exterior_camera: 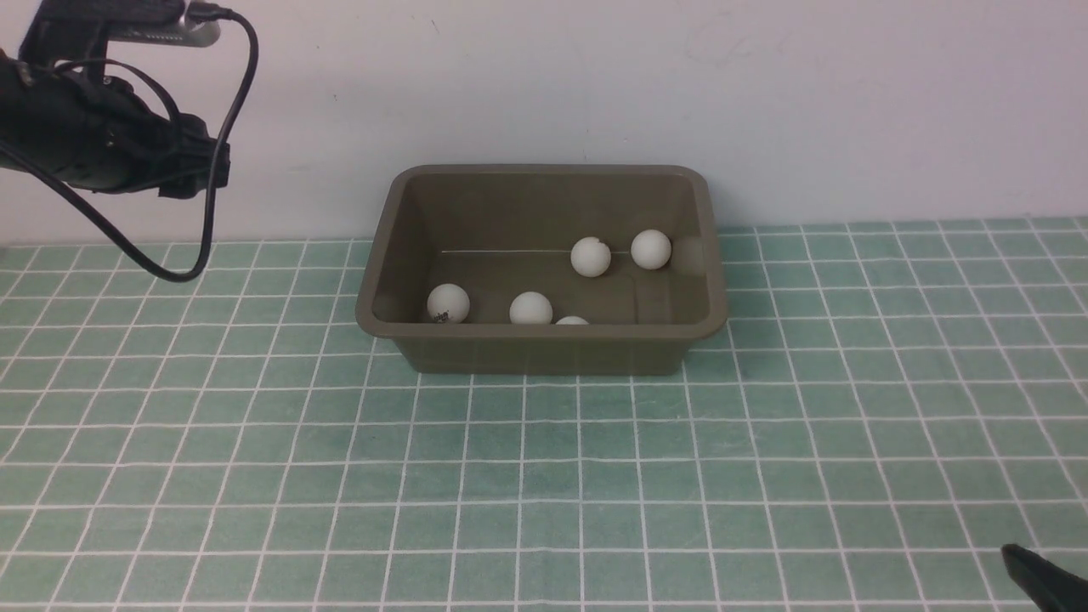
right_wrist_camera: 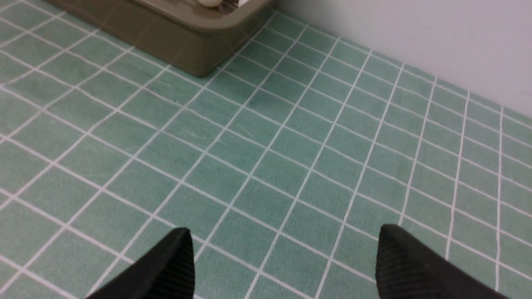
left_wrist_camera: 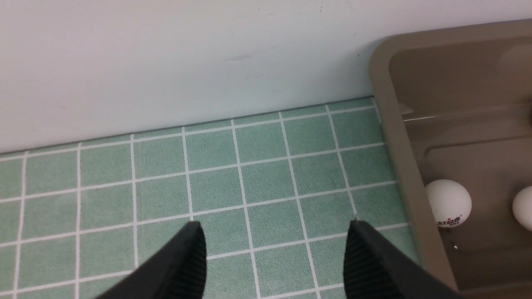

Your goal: Put the table tennis balls in the box on the green coffee tablecloth.

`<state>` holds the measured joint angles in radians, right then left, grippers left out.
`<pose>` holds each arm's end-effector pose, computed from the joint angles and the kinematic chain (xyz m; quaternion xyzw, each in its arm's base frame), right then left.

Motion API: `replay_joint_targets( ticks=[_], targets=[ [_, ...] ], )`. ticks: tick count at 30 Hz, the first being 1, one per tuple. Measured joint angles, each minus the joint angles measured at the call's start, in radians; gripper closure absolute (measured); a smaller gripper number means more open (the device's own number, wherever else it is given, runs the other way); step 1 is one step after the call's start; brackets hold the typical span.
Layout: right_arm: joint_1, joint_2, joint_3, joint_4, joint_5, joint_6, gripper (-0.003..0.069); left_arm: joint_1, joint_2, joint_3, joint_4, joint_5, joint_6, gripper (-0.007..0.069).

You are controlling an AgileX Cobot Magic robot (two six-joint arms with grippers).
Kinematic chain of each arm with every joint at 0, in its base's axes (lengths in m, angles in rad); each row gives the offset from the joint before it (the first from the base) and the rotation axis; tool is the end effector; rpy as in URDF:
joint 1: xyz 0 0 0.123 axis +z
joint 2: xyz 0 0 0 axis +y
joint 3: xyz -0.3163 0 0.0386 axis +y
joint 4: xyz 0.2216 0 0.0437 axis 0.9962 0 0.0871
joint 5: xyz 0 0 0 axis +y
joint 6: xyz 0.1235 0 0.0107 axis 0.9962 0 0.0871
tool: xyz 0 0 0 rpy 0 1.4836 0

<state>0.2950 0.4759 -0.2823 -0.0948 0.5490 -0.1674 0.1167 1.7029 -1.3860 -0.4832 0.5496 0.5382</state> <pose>0.0598 0.0118 0.2271 -0.2300 0.8664 -0.0118 0.4430 0.3947 0.0159 0.3240 0.0504 0.9054 -0.0633 0.4168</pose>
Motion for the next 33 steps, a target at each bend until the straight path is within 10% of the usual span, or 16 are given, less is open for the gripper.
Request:
replay_joint_targets(
  ticks=[33],
  targets=[
    [-0.363, -0.488, 0.221, 0.230, -0.057, 0.000, 0.0127, 0.000, 0.000, 0.000, -0.018, 0.076, 0.020, 0.0220]
  ],
)
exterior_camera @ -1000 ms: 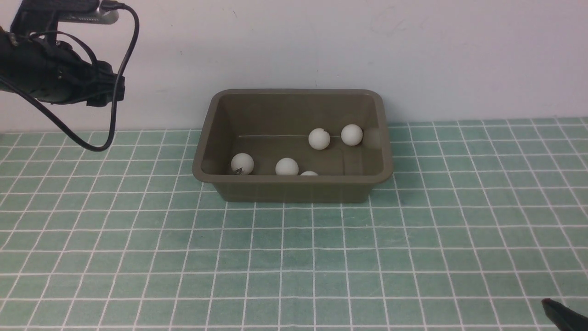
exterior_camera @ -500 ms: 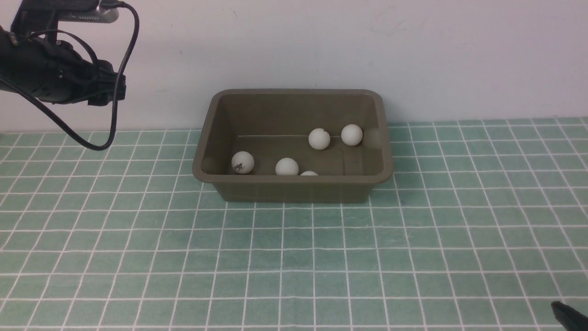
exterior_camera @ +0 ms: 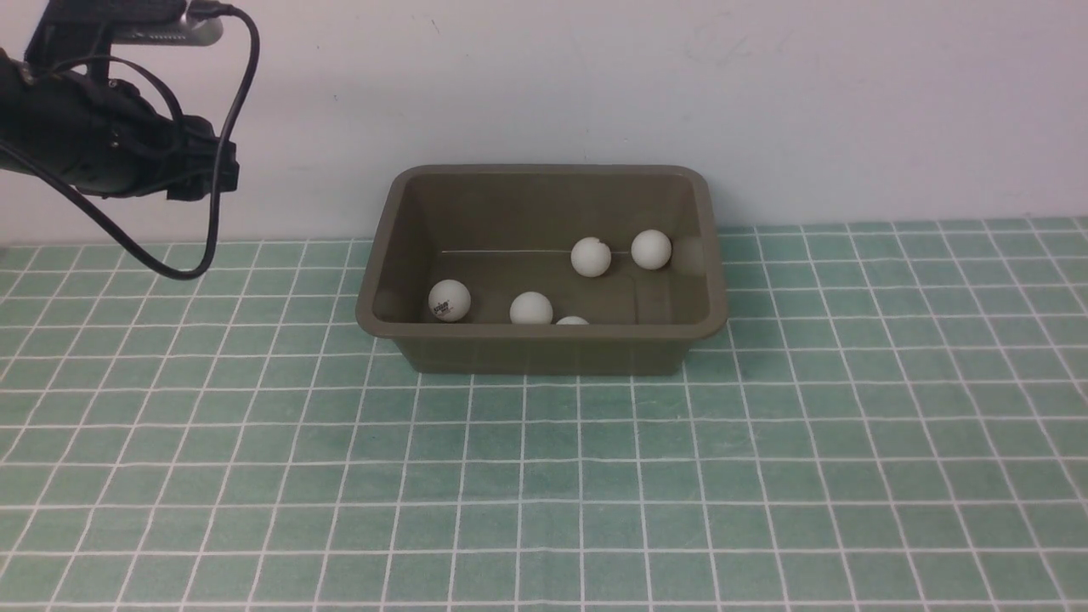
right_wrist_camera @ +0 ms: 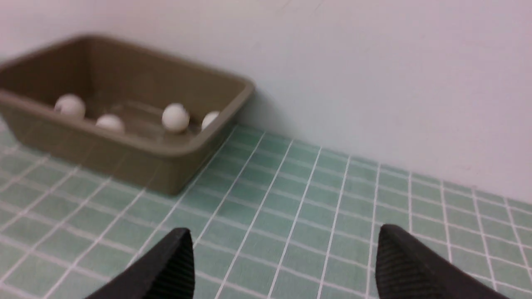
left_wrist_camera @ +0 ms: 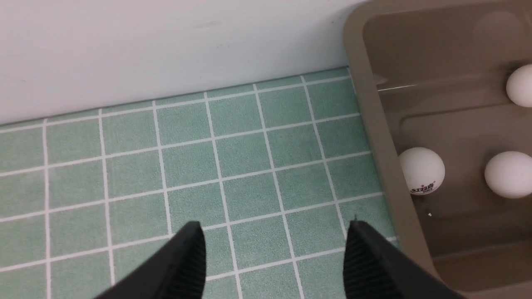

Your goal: Put the table tennis balls in the box on the green coffee tablecloth.

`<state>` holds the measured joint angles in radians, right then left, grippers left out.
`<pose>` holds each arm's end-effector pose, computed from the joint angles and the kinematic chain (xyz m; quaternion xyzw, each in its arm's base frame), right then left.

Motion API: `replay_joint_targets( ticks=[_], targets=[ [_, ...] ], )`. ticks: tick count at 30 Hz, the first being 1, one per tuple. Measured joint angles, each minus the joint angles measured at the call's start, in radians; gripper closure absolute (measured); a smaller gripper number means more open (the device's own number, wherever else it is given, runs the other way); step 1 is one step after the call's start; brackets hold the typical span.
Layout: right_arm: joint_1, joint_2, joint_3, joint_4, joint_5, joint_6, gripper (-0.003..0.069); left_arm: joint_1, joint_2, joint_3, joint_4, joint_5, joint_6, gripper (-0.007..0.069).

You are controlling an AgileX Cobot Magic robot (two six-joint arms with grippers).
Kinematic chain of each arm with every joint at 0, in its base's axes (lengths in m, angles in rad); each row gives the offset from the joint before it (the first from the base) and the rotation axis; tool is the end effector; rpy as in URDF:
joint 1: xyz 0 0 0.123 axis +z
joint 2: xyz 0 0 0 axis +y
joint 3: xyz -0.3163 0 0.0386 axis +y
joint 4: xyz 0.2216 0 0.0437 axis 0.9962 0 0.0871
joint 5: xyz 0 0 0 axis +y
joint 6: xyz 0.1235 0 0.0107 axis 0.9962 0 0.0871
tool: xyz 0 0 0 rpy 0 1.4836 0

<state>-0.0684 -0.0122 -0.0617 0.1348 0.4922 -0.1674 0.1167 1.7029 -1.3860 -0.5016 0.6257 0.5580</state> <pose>0.0186 0.0066 0.1778 -0.0104 0.8126 -0.0082 0.5827 0.3888 0.0104 0.3190 0.0644 0.9155 -0.0827 0.3884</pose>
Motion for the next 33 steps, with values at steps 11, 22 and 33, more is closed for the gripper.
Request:
replay_joint_targets(
  ticks=[11, 22, 33],
  targets=[
    [0.000, 0.000, 0.070, -0.001, -0.030, 0.000, 0.0127, 0.000, 0.000, 0.000, 0.000, 0.012, 0.014, 0.0220],
    [0.000, 0.000, 0.079, -0.001, -0.080, 0.000, 0.0127, 0.000, 0.000, 0.000, 0.000, 0.027, 0.015, 0.0220],
    [0.000, 0.000, 0.079, -0.001, -0.082, 0.000, 0.0127, 0.000, 0.000, 0.000, -0.108, 0.027, 0.019, 0.0220]
  ],
)
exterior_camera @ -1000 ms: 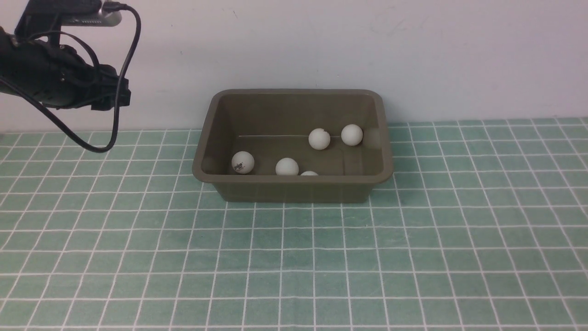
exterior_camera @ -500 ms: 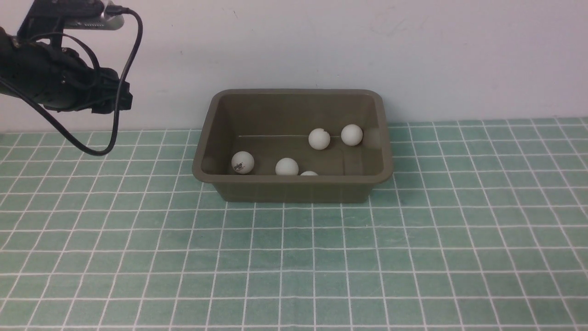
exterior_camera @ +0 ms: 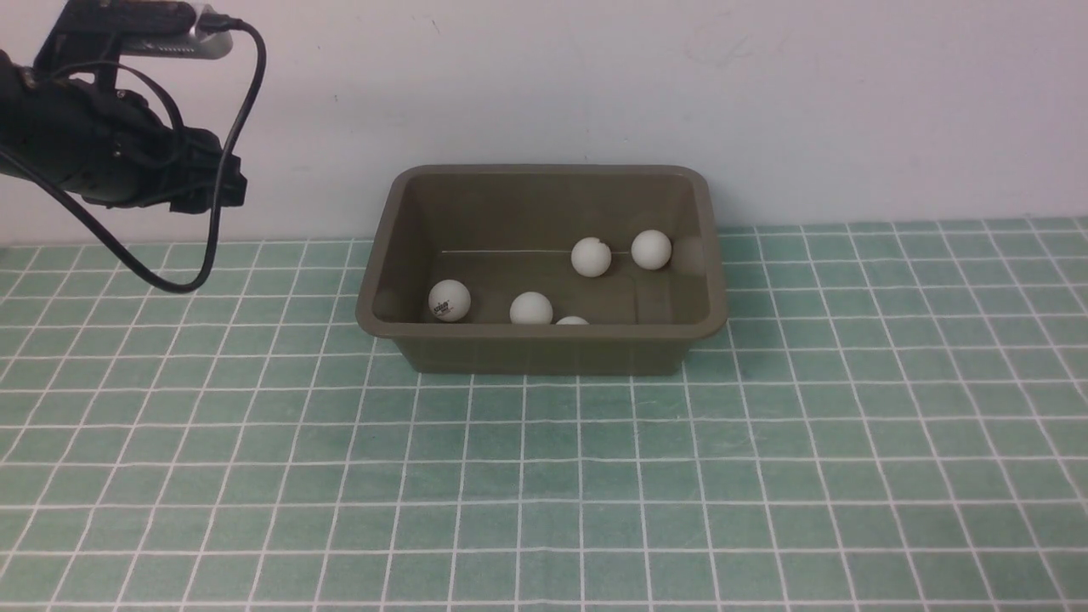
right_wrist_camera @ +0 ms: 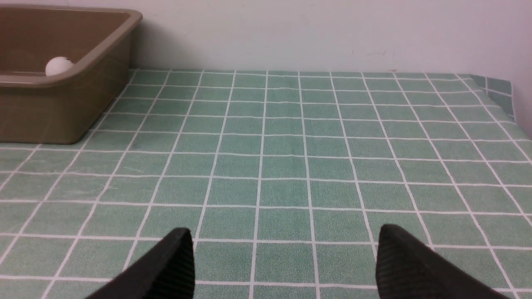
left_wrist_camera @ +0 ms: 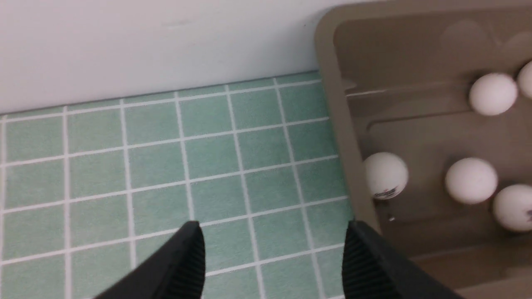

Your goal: Put the table tennis balls in the box on the green coffee tablecloth.

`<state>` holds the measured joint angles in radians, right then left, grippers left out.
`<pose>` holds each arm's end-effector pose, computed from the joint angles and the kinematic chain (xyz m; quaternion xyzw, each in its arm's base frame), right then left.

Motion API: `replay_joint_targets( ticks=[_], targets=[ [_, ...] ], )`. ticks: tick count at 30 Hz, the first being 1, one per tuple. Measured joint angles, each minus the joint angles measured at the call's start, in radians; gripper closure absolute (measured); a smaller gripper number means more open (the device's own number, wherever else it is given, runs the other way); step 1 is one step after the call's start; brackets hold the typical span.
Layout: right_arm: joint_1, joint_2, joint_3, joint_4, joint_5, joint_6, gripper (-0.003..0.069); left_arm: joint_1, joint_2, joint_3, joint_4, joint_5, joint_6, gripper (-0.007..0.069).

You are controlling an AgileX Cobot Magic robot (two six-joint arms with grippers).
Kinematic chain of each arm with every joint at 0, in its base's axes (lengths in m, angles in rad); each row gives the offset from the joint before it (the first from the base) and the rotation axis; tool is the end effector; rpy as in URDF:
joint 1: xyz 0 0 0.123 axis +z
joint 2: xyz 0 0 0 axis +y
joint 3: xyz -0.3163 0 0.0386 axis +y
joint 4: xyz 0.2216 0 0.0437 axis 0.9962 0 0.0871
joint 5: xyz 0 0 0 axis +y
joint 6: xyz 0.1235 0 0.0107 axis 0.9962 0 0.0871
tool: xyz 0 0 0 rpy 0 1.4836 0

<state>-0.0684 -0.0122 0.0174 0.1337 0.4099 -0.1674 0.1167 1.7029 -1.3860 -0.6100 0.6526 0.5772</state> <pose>0.0228 0.0051 0.1607 -0.0059 0.8119 -0.0114 0.5836 0.3883 0.0021 0.3214 0.0462 0.9114 -0.1277 0.3885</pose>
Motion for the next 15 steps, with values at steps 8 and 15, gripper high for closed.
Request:
replay_joint_targets(
  ticks=[8, 15],
  targets=[
    [0.000, 0.000, 0.000, 0.000, 0.000, 0.000, 0.0127, 0.000, 0.000, 0.000, -0.192, 0.002, -0.001, 0.0220],
    [0.000, 0.000, 0.000, 0.000, 0.000, 0.000, 0.0127, 0.000, 0.000, 0.000, -0.234, -0.022, -0.001, 0.0220]
  ],
)
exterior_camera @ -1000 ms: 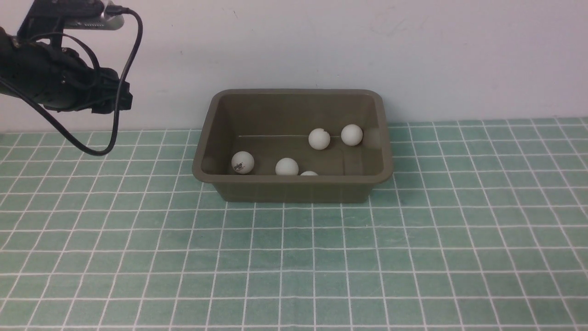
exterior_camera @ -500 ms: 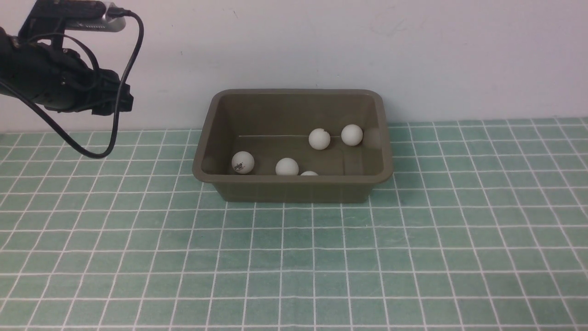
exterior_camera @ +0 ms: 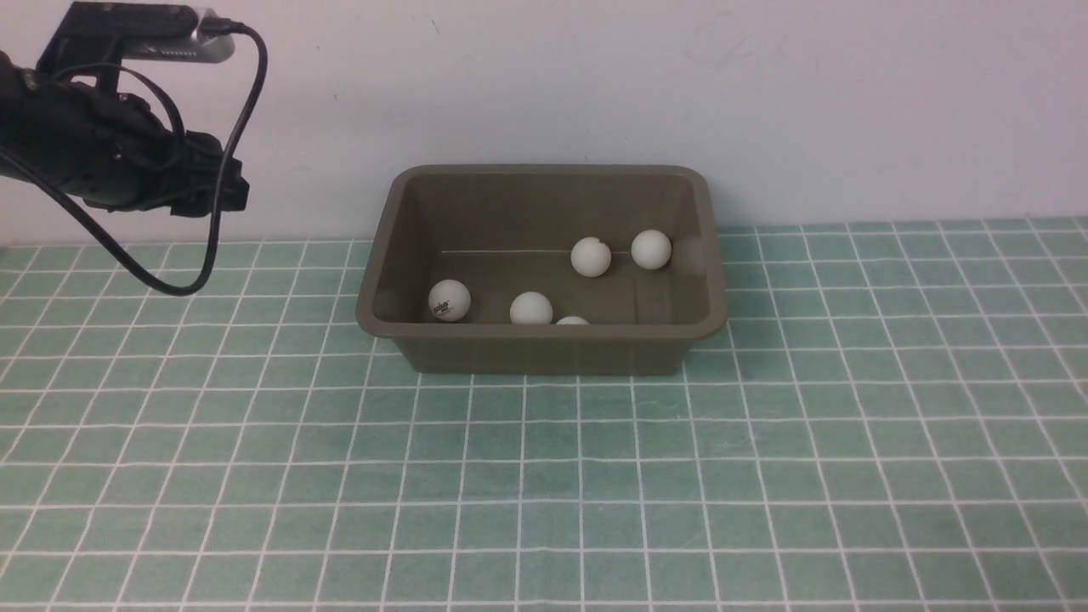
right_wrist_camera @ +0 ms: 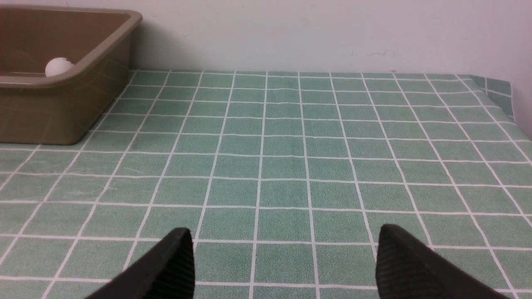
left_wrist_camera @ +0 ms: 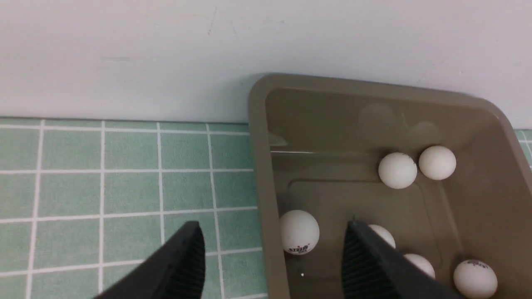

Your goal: Put the table tennis balls in the box on the green coffee tablecloth.

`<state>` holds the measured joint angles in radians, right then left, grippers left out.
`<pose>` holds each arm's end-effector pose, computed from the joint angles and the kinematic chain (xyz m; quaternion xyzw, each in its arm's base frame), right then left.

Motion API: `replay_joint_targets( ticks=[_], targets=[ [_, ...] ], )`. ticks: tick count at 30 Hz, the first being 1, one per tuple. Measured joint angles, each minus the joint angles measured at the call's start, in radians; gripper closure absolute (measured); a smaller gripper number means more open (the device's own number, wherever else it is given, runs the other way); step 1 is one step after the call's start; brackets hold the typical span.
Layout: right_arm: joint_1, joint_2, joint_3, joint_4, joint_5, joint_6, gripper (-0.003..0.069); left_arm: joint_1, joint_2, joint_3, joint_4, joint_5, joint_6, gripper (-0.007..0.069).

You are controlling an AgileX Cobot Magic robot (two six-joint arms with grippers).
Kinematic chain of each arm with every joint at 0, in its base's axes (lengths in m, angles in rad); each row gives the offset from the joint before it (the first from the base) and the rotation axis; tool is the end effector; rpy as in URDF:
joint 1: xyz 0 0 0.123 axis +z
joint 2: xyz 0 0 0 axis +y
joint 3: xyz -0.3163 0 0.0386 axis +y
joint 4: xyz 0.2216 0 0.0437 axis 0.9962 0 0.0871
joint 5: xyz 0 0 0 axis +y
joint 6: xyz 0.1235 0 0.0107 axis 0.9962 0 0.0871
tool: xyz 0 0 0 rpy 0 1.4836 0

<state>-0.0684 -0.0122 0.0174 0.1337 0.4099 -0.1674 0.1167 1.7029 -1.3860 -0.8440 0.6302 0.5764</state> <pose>0.0228 0.0051 0.1607 -0.0059 0.8119 -0.0114 0.5836 0.3942 -0.0088 0.3338 -0.0254 0.8843 -0.2133 0.4146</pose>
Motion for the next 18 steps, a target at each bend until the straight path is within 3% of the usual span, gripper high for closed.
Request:
replay_joint_targets(
  ticks=[5, 13, 18],
  targets=[
    [0.000, 0.000, 0.000, 0.000, 0.000, 0.000, 0.0127, 0.000, 0.000, 0.000, -0.006, -0.014, 0.038, 0.0220],
    [0.000, 0.000, 0.000, 0.000, 0.000, 0.000, 0.0127, 0.000, -0.217, 0.007, -0.006, -0.013, 0.375, 0.0220],
    [0.000, 0.000, 0.000, 0.000, 0.000, 0.000, 0.0127, 0.000, -0.461, 0.007, -0.005, 0.018, 0.393, 0.0220]
  ],
)
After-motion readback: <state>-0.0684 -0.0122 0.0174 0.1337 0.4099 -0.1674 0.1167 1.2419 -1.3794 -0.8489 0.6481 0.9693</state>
